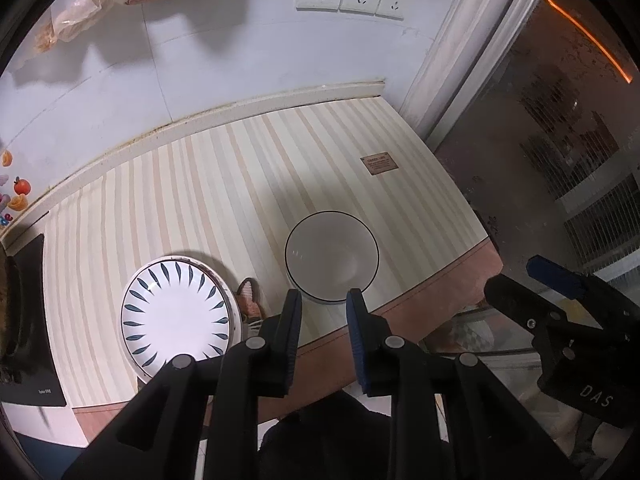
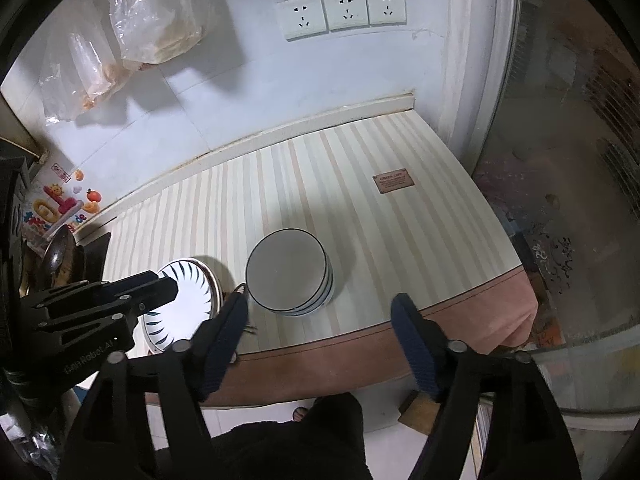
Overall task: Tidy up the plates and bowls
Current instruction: 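Open both grippers and grasp the rim of the nested bowl stack, then lift the bowl stack with both grippers and carry it over the plate stack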
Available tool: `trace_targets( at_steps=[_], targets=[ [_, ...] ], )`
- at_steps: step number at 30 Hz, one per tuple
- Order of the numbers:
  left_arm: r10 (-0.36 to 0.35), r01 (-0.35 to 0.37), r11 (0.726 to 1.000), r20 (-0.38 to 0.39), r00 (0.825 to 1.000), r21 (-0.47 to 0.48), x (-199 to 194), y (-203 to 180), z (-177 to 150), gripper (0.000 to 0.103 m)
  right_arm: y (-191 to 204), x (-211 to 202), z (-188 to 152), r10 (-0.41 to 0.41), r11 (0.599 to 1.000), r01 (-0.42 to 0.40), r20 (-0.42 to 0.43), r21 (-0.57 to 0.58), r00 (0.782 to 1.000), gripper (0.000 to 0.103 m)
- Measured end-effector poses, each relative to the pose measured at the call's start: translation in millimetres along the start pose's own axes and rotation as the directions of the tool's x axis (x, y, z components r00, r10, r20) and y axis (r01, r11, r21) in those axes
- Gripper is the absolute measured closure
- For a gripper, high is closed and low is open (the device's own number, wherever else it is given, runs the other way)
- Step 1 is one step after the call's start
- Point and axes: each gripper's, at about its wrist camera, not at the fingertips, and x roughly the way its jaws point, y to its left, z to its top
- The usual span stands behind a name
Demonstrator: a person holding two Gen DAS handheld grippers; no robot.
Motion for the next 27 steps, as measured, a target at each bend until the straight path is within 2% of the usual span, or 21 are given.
trace_targets(
  at_steps=[6,10,14,18,23,27],
  targets=[
    [-0.01,0.009,1.0,-0.048,0.999,-0.025,26,9,7,0.082,-14,19,5,0.026,0.999,-0.025,-0.03,0.037,0.999,0.025],
    [-0.043,0.032,0.995,-0.12,0.992,-0.097,63,30,19,0.082,-28,56,10,0.105,0.991,-0.097,-0.086,0.089,0.991,0.025],
    [-0.116,0.077,0.98,-0.208,0.971,-0.184,109,52,33,0.082,-47,122,13,0.262,0.953,-0.226,-0.173,0.201,0.949,0.025],
    [-0.154,0.088,0.966,-0.267,0.951,-0.243,152,66,44,0.082,-56,179,13,0.32,0.929,-0.258,-0.227,0.264,0.92,0.025],
    [-0.235,0.135,0.947,-0.342,0.91,-0.29,202,74,49,0.08,-61,244,5,0.416,0.889,-0.311,-0.312,0.335,0.854,0.025],
    [-0.251,0.146,0.947,-0.376,0.892,-0.285,223,73,48,0.079,-59,277,-3,0.456,0.873,-0.332,-0.358,0.356,0.815,0.026]
  ],
)
